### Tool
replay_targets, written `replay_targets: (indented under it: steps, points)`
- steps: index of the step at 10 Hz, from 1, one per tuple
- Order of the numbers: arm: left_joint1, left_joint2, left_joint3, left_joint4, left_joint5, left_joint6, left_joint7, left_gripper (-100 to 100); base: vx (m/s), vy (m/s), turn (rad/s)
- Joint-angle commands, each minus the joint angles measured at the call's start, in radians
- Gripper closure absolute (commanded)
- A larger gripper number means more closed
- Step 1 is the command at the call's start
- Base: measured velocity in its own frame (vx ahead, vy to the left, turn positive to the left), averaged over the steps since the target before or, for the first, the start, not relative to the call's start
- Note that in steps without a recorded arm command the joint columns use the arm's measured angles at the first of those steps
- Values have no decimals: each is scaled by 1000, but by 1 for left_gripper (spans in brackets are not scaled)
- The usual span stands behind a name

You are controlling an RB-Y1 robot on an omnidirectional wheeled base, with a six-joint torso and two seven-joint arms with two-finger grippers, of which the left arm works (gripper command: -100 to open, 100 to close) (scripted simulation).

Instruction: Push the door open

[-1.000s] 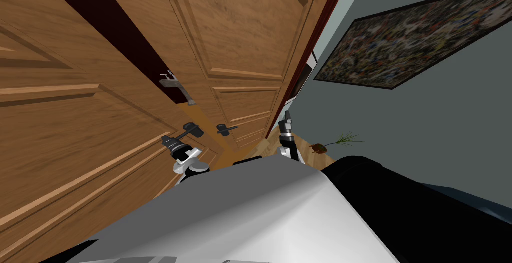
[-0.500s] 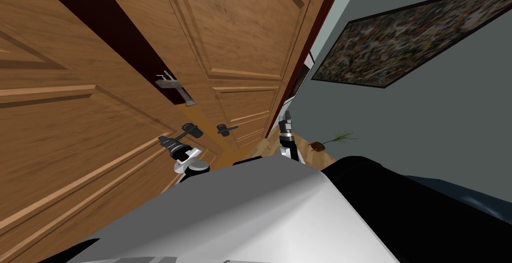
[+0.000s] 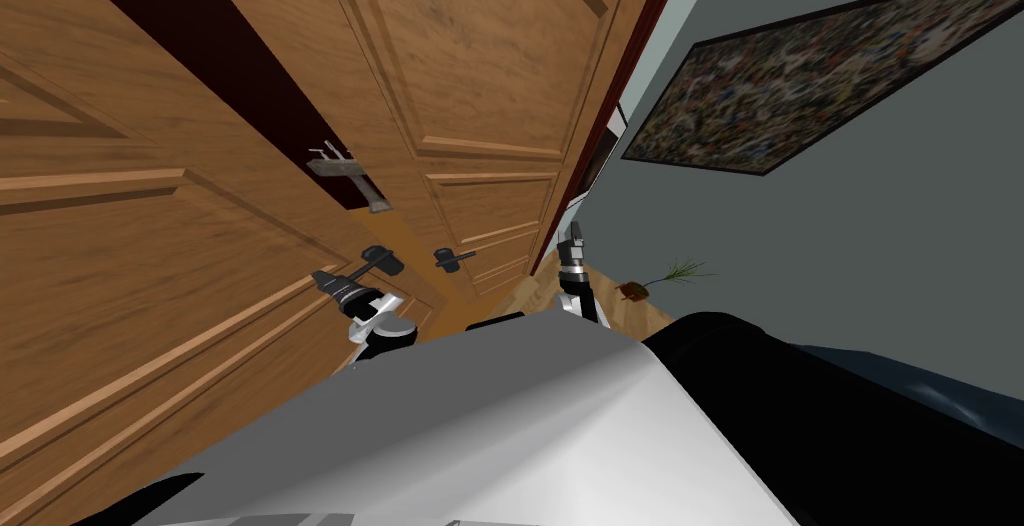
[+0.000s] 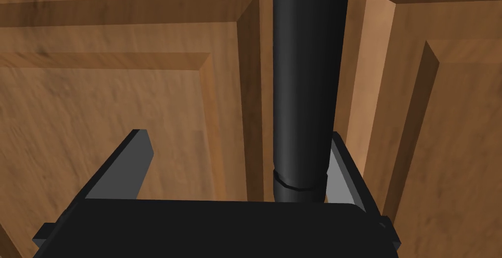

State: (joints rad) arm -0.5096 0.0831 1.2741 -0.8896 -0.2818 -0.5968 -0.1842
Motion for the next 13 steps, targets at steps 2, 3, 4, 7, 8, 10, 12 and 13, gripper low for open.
replay_targets:
  steps: [2, 3, 4, 7, 8, 10, 12, 13]
  points:
    - [13, 16, 7, -21, 2, -12, 2, 100, -11, 27, -24]
    - [13, 16, 7, -23, 2, -12, 2, 100, 9, 4, 9]
    - [13, 16, 7, -31, 2, -12, 2, 100, 11, -5, -6]
    - [1, 18, 27, -38, 7, -26, -13, 100, -4, 7, -30]
    - [1, 18, 27, -38, 7, -26, -13, 100, -16, 28, -34]
    - [-11, 20, 48, -33, 12, -41, -29, 100, -11, 45, -47]
    - [-11, 20, 48, -33, 12, -41, -29, 100, -1, 20, -12]
    - [-17, 21, 59, -31, 15, -48, -36, 100, -2, 27, -47]
